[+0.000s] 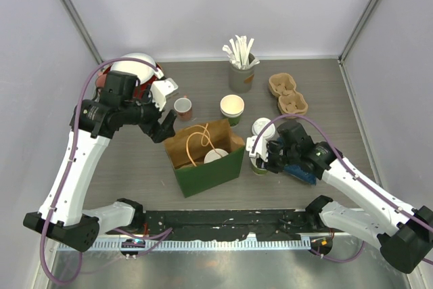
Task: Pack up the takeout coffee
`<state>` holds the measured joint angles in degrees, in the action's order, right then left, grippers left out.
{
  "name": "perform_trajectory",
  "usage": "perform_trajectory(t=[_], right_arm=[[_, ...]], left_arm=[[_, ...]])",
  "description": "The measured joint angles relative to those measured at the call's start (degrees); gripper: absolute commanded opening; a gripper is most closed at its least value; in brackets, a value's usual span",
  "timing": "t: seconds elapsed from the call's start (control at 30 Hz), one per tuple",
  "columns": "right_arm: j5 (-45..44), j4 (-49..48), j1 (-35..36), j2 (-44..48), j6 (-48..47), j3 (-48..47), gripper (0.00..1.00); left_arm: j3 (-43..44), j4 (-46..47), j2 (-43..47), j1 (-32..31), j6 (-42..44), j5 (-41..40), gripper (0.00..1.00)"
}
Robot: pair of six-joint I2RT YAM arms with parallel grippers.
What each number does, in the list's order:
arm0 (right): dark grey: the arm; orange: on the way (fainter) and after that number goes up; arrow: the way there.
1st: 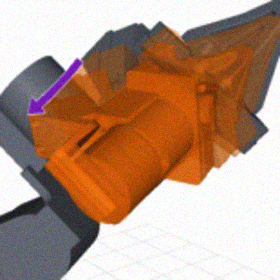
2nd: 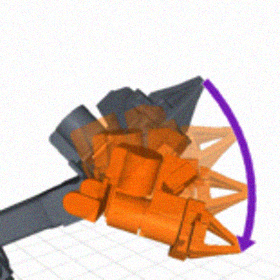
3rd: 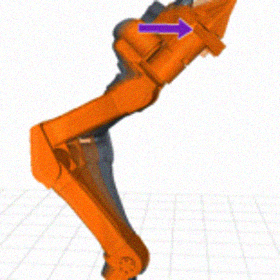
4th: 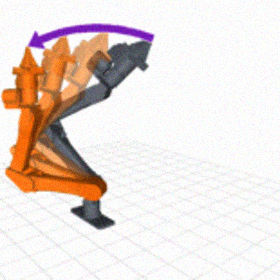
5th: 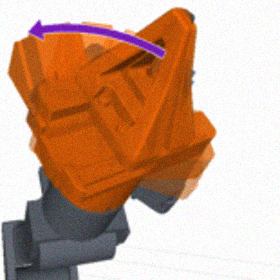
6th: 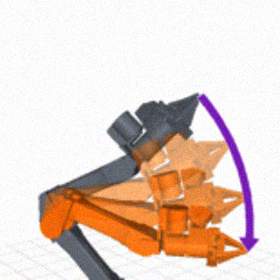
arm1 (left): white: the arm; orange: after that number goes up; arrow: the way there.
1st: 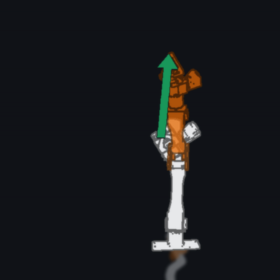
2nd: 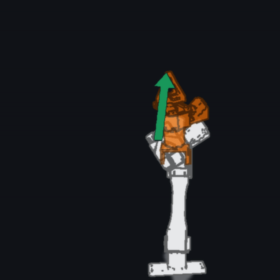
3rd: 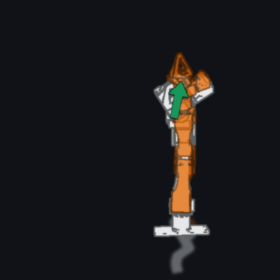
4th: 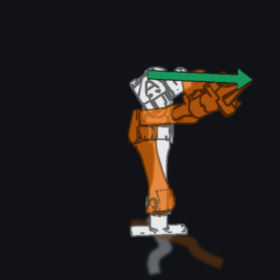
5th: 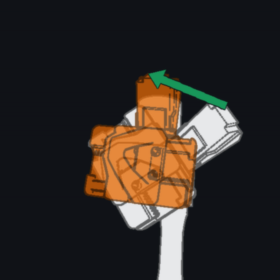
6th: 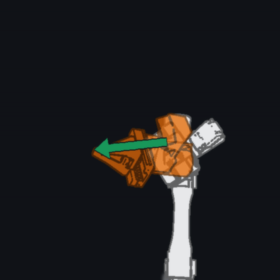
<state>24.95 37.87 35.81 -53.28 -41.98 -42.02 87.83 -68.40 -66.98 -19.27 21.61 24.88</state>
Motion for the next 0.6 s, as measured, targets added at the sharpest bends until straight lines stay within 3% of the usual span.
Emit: perform_trajectory(t=[0.2,0.6], right_arm=[[-0.46,0.13,0.59,-0.02,-0.22,0.00,0.40],[-2.08,-1.07,1.01,-0.74,-0.81,0.00,0.20]], left_arm=[[0.17,-0.50,-0.31,0.00,0.11,0.92,0.80],[0.24,-0.96,-1.42,0.00,0.31,1.77,0.80]])
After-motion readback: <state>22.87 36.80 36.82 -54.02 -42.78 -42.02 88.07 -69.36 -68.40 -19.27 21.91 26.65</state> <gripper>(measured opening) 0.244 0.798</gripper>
